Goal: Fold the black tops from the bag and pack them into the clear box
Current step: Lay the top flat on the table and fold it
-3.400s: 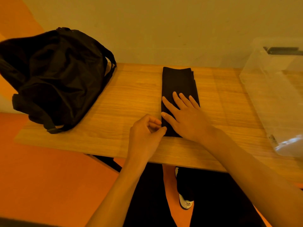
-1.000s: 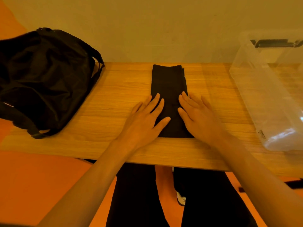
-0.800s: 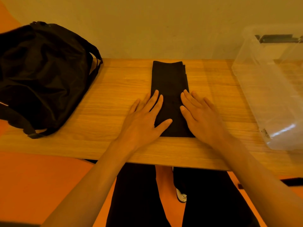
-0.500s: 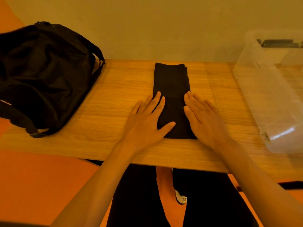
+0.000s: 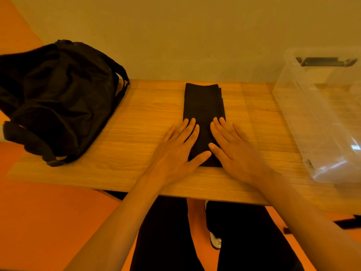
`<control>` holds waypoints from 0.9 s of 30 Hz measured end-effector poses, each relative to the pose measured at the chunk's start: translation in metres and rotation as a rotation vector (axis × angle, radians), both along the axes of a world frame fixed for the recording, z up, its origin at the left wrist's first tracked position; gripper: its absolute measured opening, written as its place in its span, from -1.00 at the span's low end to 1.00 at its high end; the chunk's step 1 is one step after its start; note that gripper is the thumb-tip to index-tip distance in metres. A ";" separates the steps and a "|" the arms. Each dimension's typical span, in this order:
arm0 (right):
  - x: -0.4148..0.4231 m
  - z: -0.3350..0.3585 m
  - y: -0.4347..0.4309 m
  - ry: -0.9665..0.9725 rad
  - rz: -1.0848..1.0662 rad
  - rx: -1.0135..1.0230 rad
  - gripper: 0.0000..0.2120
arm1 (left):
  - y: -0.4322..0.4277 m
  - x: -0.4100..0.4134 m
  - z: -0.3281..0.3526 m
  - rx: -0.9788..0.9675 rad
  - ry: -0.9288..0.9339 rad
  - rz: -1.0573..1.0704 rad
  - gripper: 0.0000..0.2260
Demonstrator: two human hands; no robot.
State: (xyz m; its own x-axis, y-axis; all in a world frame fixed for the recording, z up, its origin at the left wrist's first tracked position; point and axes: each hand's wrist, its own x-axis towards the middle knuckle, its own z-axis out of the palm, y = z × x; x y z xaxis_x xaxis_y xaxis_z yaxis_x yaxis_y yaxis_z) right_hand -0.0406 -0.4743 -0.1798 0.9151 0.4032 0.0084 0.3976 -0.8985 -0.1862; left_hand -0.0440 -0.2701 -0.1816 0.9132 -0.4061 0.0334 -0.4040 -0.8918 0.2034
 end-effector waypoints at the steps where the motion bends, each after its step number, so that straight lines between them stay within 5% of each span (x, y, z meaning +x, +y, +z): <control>1: 0.002 -0.001 0.000 0.013 -0.016 -0.007 -0.14 | -0.001 0.001 0.000 0.013 0.006 0.012 -0.10; 11: -0.001 -0.001 0.000 0.021 -0.078 -0.055 -0.19 | -0.002 0.002 0.005 0.094 0.066 0.048 -0.07; 16: 0.017 0.015 -0.007 0.020 -0.280 0.444 -0.43 | 0.009 0.018 0.023 -0.359 0.101 0.149 -0.25; 20: 0.086 0.015 -0.007 0.031 -0.503 0.647 -0.52 | 0.007 0.083 0.024 -0.403 0.019 0.298 -0.42; 23: 0.142 0.012 0.004 -0.032 -0.555 0.608 -0.56 | -0.001 0.148 0.015 -0.340 -0.013 0.341 -0.51; 27: 0.195 0.008 0.014 -0.068 -0.525 0.527 -0.66 | -0.006 0.210 0.010 -0.497 0.017 0.336 -0.62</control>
